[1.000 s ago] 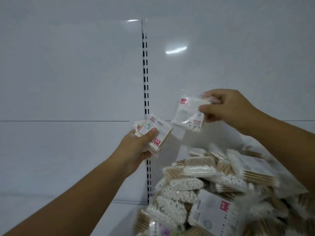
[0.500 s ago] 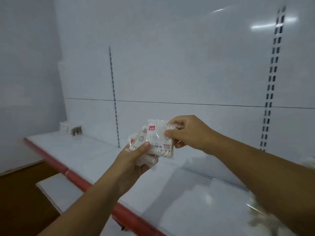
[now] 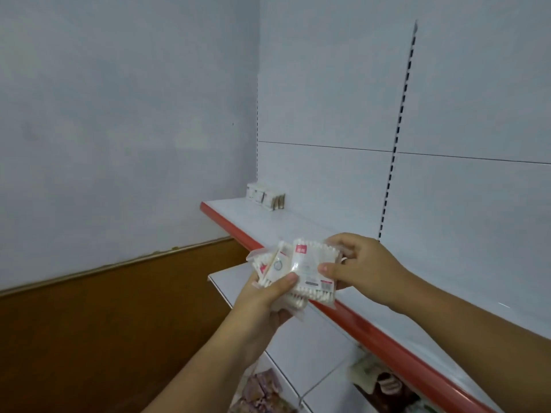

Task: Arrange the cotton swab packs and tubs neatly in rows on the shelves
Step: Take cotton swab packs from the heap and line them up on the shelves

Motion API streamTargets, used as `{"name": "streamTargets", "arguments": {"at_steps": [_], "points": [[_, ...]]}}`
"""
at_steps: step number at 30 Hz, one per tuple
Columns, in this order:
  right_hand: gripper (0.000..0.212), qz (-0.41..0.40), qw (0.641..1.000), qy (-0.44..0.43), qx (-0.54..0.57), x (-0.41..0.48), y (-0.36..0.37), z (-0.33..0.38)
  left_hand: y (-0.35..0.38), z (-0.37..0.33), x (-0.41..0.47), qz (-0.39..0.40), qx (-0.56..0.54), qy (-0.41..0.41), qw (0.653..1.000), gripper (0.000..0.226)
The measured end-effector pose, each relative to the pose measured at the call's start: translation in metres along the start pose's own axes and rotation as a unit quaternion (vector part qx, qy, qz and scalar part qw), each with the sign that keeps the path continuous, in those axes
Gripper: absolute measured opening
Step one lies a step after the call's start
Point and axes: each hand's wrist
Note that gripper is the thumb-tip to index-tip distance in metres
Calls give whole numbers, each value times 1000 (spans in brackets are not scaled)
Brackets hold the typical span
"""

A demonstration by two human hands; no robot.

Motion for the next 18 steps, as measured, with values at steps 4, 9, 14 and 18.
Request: {"name": "streamTargets", "arguments": {"at_steps": [4, 9, 14, 18], "points": [[25, -5, 999, -5, 50, 55, 45, -15, -36, -15, 62, 33, -23, -24, 999, 54], [29, 49, 996, 16, 74, 149, 104, -33, -84, -45, 149, 25, -103, -67, 992, 53], [31, 54, 991, 44, 114, 242, 151, -41, -139, -91, 230, -79, 4, -3, 997, 54], [31, 7, 992, 69, 107, 308, 185, -59, -195, -118, 292, -113, 37, 14, 993, 51]]}}
Point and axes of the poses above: each hand's wrist, its own x-axis towards the middle knuckle, its own y-axis out of the palm, z = x × y, and after that the axes turned 14 degrees about -z, right-handed
